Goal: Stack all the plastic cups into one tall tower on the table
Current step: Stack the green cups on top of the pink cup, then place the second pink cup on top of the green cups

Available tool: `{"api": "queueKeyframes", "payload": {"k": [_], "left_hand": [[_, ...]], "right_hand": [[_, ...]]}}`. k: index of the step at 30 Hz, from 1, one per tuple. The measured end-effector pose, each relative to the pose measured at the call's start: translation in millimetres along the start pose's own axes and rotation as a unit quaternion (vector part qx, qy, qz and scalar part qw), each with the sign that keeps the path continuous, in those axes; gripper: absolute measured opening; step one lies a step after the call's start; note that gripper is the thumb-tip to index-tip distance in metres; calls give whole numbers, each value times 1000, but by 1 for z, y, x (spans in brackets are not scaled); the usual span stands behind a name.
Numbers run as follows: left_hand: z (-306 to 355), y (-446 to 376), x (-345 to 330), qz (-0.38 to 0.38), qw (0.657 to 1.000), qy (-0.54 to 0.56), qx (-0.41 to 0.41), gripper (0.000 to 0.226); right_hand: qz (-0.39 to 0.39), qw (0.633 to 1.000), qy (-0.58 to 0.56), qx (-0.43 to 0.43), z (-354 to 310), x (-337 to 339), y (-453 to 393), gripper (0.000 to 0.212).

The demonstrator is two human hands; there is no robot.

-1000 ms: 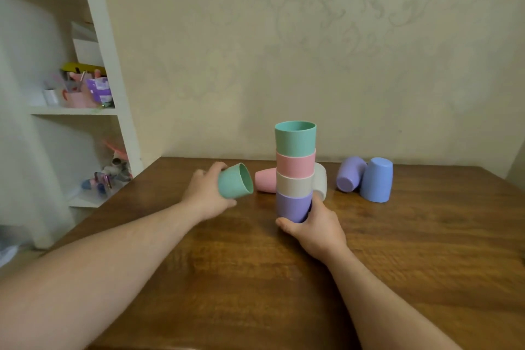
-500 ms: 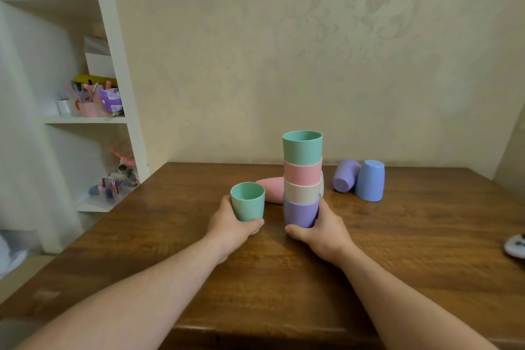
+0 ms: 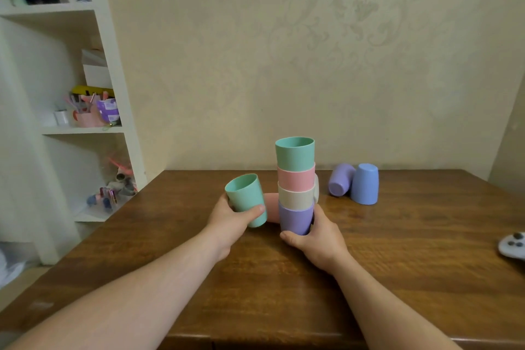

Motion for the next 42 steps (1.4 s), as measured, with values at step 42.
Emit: {"api": "queueKeyframes", "payload": {"k": [42], "left_hand": [[34, 13, 104, -368, 773, -514, 47, 122]], "right_hand": [[14, 1000, 15, -17, -3, -3, -3, 91]]}}
Point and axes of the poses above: each hand's wrist, its own y-axis away from the middle knuckle, its own x-axis out of the back of the hand, z = x × y, the point moved 1 cm from there along -y, towards the middle knuckle, and after that the axes turned 5 degrees about y, right-handed, at the moved point
